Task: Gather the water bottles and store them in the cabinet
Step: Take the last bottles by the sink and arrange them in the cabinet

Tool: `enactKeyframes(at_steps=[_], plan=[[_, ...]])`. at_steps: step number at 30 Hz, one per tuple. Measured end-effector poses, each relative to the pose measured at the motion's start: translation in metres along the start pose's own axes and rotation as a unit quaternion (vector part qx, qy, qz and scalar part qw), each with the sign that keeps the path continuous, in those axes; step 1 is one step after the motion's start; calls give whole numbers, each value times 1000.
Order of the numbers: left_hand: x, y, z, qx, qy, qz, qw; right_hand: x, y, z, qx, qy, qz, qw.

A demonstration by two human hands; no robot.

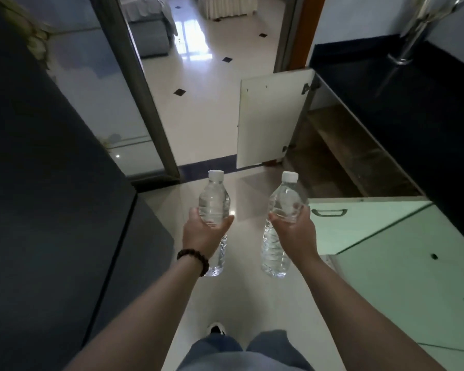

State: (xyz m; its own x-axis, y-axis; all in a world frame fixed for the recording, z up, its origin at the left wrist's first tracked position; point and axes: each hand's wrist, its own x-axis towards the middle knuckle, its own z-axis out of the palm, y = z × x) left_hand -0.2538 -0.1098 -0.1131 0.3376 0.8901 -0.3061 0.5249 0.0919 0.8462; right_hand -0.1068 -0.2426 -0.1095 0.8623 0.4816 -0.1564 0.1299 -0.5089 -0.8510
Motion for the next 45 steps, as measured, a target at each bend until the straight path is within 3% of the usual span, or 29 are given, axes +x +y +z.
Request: enactKeyframes(at_steps=[9, 18, 27, 34, 40, 45], plan=[[138, 69, 56, -3, -101, 37, 994, 122, -28, 19, 28, 74, 46, 996], [294, 171, 171, 71, -235, 96, 965, 294, -23, 14, 21, 183, 127, 975], [376, 252, 264, 96, -312, 112, 938, 386, -42, -22, 9, 259, 209, 943], [414, 276, 318, 158, -417, 128, 886, 421, -39, -22, 26, 326, 295, 898], [457, 289, 358, 235, -482, 194, 821, 448, -40, -5, 55, 392, 352, 848], [473, 282, 382, 279, -512, 197, 788, 462, -28, 12, 72, 407, 397, 820]])
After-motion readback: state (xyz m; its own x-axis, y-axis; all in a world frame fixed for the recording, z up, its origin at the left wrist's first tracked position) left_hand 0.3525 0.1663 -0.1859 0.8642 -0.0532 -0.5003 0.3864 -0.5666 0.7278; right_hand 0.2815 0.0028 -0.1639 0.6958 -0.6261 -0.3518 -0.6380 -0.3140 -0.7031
